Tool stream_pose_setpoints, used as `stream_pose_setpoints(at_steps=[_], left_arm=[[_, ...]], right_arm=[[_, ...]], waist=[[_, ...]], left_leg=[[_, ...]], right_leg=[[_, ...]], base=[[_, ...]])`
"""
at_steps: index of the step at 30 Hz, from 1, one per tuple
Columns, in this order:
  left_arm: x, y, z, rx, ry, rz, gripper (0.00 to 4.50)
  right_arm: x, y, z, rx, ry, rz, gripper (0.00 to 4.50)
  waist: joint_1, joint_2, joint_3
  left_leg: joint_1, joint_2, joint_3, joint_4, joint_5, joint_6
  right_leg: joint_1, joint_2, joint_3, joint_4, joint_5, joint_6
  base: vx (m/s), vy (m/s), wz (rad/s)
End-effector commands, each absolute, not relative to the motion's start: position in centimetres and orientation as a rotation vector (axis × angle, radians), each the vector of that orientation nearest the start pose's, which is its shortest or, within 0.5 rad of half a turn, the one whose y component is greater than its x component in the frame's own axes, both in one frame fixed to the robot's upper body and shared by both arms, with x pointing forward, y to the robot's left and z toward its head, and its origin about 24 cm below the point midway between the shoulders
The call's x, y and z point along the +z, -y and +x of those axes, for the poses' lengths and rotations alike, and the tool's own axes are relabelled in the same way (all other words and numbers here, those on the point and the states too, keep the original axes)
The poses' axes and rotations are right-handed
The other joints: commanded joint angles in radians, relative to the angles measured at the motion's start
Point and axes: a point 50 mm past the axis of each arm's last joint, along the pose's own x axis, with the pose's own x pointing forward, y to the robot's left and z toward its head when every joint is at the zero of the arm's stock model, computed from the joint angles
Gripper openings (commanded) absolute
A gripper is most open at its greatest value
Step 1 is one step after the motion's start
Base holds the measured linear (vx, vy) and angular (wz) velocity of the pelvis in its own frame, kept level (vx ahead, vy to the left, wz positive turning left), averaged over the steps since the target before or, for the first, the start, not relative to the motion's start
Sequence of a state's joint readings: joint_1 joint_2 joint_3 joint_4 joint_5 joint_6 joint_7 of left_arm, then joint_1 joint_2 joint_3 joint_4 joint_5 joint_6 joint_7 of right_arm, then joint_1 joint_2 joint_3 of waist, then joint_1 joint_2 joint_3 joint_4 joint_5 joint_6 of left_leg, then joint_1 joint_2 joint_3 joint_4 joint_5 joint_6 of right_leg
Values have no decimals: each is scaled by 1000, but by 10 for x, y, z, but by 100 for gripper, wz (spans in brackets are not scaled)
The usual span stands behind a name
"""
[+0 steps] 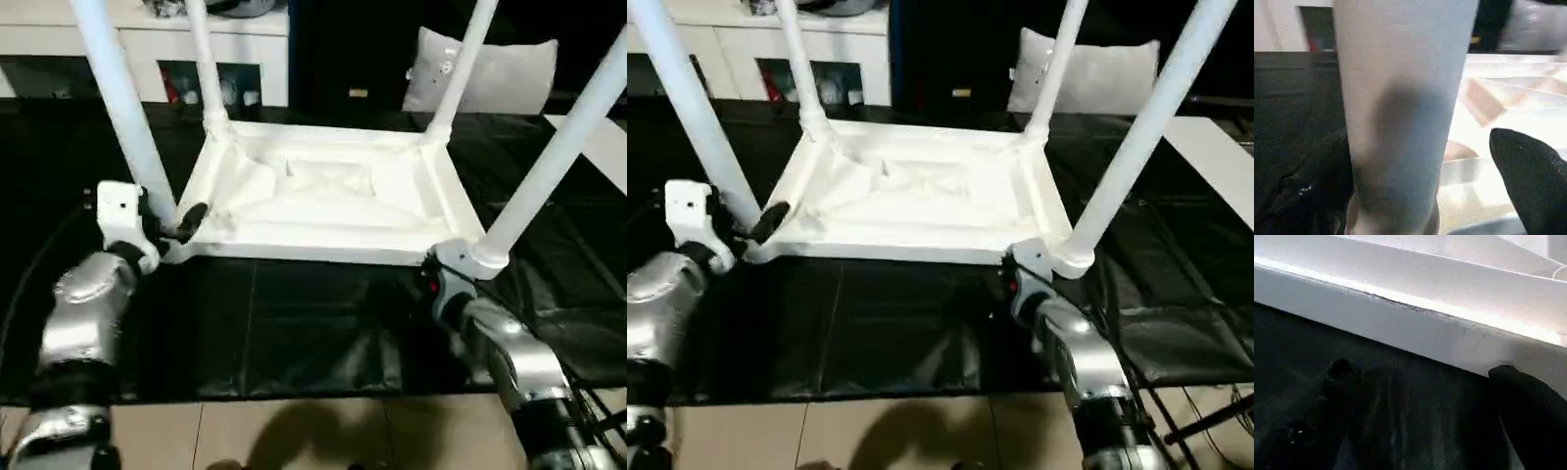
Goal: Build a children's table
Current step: Rotate table base
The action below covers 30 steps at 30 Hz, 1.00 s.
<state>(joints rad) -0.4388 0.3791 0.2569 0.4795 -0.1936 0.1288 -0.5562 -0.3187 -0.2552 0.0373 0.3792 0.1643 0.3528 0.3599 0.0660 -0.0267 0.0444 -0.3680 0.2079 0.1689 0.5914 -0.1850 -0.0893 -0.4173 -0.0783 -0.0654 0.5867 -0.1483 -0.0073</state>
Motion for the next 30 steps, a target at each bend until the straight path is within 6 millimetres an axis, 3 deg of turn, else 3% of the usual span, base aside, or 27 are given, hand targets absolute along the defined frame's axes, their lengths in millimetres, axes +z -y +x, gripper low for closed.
stream_pose_setpoints(at_steps=[1,3,4,7,8,11,12,13,16,21,24,25,27,30], left_arm=[[79,-237,327,-445,-126,-6,450],[81,-230,323,-629,-150,-38,450],[82,-225,318,-767,-169,-52,450],[86,-214,305,-960,-207,-134,450],[89,-208,301,-1031,-207,-180,450],[90,-190,290,-1163,-215,-241,450],[88,-179,285,-1211,-228,-230,450],[86,-172,281,-1250,-238,-223,450],[79,-141,281,-1273,-220,-215,450],[80,-109,280,-1281,-187,-205,450],[84,-79,268,-1395,-190,-229,450],[84,-78,267,-1398,-190,-228,450],[87,-57,256,-1485,-186,-239,450],[91,-49,247,-1536,-176,-253,450]], right_arm=[[16,176,309,338,-423,-39,450],[15,178,315,318,-428,-41,450],[14,178,318,313,-427,-44,450],[15,179,324,303,-414,-44,450],[15,180,327,295,-408,-48,450],[14,182,332,279,-402,-44,450],[14,182,333,277,-394,-38,450],[14,182,334,275,-388,-35,450],[19,176,337,314,-326,-17,450],[19,163,336,381,-303,-8,450],[16,150,334,452,-276,-18,450],[16,150,334,454,-275,-19,450],[13,139,331,504,-260,-33,450],[13,136,329,528,-249,-22,450]], waist=[[2,3,-64],[5,0,-62],[9,5,-60],[19,9,-57],[21,15,-60],[15,9,-60],[15,3,-60],[14,4,-59],[11,-11,-58],[-6,-14,-59],[-16,-17,-59],[-18,-13,-59],[-23,-14,-60],[-31,-17,-59]], left_leg=[[12,10,6,-72,-194,6],[14,10,8,-74,-205,2],[19,11,9,-74,-222,-3],[22,14,10,-77,-251,-22],[24,16,9,-77,-255,-32],[16,13,11,-76,-240,-28],[15,13,12,-75,-239,-24],[13,14,11,-75,-236,-18],[9,13,12,-73,-234,-5],[-3,14,5,-76,-228,2],[2,15,8,-72,-222,8],[1,15,8,-71,-213,11],[-2,15,9,-70,-202,16],[-3,14,9,-69,-205,29]], right_leg=[[51,-49,37,-51,-215,-175],[48,-52,38,-52,-245,-182],[43,-51,39,-54,-264,-182],[41,-53,41,-51,-281,-188],[43,-56,41,-44,-262,-199],[50,-51,40,-42,-219,-214],[51,-51,40,-43,-219,-213],[54,-53,40,-43,-229,-207],[57,-55,39,-50,-285,-185],[63,-55,37,-56,-345,-147],[56,-50,38,-55,-314,-164],[57,-48,38,-53,-288,-175],[60,-48,37,-51,-263,-188],[62,-48,37,-52,-269,-192]], base=[[0,0,0],[0,0,0],[0,0,0],[0,0,0],[0,0,0],[0,0,0],[0,0,0],[0,0,0],[0,0,0],[0,0,0],[0,0,0],[0,0,0],[0,0,0],[0,0,0]])
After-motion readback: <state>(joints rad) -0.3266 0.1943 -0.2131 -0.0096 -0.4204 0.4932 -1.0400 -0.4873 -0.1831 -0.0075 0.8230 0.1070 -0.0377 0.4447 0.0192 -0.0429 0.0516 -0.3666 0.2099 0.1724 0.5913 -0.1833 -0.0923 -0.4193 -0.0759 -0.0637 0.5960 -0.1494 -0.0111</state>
